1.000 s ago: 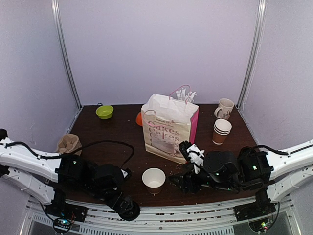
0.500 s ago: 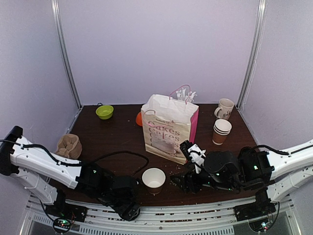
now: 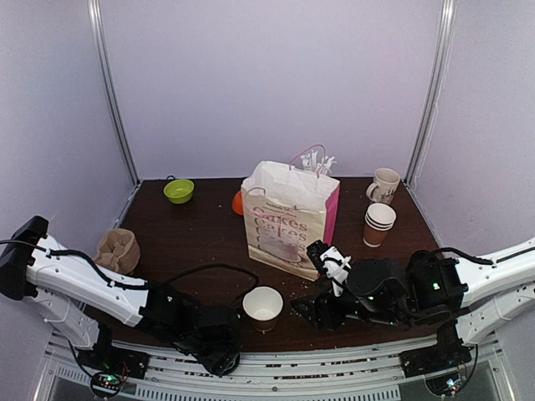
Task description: Pack the takeout coffee
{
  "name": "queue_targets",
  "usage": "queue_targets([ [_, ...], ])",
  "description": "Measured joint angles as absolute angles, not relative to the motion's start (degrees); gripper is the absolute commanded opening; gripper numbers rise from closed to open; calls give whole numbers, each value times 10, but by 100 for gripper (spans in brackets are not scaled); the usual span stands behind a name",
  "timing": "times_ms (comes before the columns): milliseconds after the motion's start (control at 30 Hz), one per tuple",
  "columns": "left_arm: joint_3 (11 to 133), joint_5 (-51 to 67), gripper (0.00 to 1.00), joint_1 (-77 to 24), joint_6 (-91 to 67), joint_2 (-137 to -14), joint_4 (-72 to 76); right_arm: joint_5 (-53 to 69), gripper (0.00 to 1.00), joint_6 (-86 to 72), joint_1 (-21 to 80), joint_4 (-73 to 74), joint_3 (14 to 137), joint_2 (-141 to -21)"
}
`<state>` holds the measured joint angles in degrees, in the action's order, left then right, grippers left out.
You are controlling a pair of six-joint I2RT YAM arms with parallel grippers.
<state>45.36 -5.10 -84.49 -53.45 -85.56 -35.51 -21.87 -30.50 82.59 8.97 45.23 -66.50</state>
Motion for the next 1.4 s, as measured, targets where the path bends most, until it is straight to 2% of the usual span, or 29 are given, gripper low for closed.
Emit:
queue_targets([
  [133, 454, -49, 69, -845, -530, -856, -347, -218, 75, -305, 826, 90, 452, -666],
  [467, 462, -69, 69, -845, -534, -818, -414, -220, 75, -304, 826, 95, 455, -668],
  [767, 605, -142, 70, -845, -535, -725, -535, -235, 75, -311, 817, 95, 455, -671],
  [967, 722, -159, 70, -824, -459, -793, -543, -223, 75, -363, 769, 70, 442, -671],
  [1400, 777, -102, 70, -738, -303, -921, -519, -200, 74, -443, 743, 50, 386, -636],
])
